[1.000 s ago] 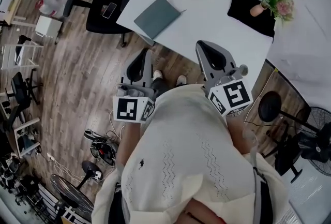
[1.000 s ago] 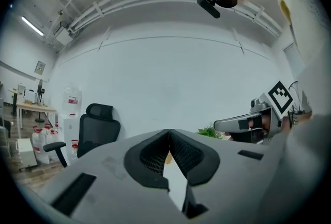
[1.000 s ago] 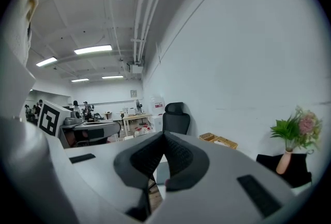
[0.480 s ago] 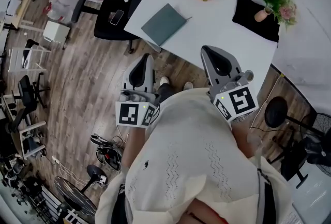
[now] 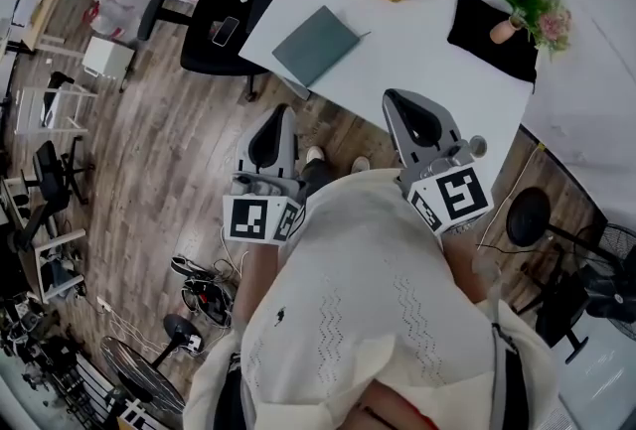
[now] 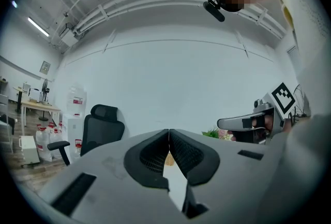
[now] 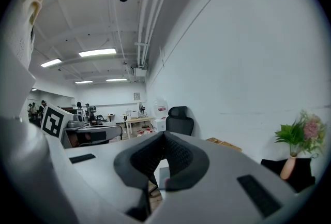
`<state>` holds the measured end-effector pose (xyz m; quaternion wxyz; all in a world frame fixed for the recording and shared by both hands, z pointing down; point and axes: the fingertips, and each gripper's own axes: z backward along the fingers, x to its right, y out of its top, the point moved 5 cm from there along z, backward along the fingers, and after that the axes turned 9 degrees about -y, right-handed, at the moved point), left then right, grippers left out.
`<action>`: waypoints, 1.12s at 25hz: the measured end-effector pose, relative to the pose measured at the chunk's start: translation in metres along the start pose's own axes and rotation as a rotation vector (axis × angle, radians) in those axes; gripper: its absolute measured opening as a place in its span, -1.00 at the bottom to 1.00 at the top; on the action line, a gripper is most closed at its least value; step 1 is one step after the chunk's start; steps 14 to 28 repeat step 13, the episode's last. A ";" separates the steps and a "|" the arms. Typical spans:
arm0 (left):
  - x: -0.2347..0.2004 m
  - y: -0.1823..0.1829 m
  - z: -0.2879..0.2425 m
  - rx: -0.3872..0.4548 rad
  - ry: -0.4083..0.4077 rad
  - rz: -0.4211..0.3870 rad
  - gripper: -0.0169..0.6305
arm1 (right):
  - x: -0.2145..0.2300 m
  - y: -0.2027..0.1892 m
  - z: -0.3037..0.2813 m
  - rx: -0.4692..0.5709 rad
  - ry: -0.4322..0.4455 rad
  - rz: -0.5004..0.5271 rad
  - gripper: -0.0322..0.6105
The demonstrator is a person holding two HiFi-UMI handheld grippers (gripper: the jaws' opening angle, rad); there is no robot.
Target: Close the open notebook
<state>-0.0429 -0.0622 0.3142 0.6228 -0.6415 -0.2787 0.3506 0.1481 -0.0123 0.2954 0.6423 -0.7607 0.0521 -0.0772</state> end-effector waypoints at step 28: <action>-0.005 0.001 0.004 -0.002 0.018 0.005 -0.91 | -0.003 -0.001 -0.002 -0.014 0.003 -0.001 -0.90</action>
